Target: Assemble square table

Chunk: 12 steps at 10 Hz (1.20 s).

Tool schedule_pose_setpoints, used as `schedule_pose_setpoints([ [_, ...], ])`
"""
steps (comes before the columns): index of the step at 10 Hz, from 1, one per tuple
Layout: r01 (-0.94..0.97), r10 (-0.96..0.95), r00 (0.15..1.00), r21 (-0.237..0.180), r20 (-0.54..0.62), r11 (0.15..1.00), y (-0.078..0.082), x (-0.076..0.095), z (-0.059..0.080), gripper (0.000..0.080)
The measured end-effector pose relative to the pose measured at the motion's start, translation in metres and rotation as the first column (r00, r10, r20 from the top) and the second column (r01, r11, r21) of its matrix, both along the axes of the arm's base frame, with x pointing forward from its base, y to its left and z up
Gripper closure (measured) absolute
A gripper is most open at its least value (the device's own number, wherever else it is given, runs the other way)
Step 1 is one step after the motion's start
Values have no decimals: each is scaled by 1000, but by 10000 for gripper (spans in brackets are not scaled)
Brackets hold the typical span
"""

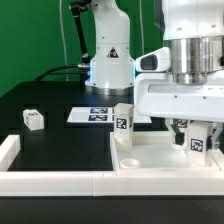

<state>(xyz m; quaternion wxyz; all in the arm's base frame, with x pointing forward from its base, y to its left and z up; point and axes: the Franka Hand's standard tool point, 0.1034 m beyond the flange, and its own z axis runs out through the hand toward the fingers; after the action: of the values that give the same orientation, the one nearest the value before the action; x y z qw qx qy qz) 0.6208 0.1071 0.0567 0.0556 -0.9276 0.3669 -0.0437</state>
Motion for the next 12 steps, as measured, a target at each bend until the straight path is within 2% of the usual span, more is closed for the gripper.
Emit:
schedule_pose_setpoints([
  [1, 68, -68, 998, 8, -6, 998, 0, 0, 0, 458],
  [2, 146, -146, 989, 17, -12, 989, 0, 0, 0, 534],
  [4, 249, -249, 968, 28, -22, 968, 0, 0, 0, 534],
  [5, 363, -362, 931, 39, -39, 931, 0, 0, 0, 534],
  [6, 510, -506, 859, 46, -75, 859, 1, 0, 0, 534],
  [7, 669, -662, 742, 62, -103, 741, 4, 1, 0, 534],
  [8, 839, -827, 545, 88, -141, 538, 7, 1, 0, 532],
  [9, 913, -897, 407, 104, -173, 395, 8, 2, -1, 532],
  [10, 948, -932, 314, 117, -183, 297, 8, 2, -1, 532],
  [11, 962, -946, 268, 111, -181, 251, 10, 2, -1, 532],
  [12, 961, -947, 268, 111, -179, 251, 9, 2, -1, 532],
])
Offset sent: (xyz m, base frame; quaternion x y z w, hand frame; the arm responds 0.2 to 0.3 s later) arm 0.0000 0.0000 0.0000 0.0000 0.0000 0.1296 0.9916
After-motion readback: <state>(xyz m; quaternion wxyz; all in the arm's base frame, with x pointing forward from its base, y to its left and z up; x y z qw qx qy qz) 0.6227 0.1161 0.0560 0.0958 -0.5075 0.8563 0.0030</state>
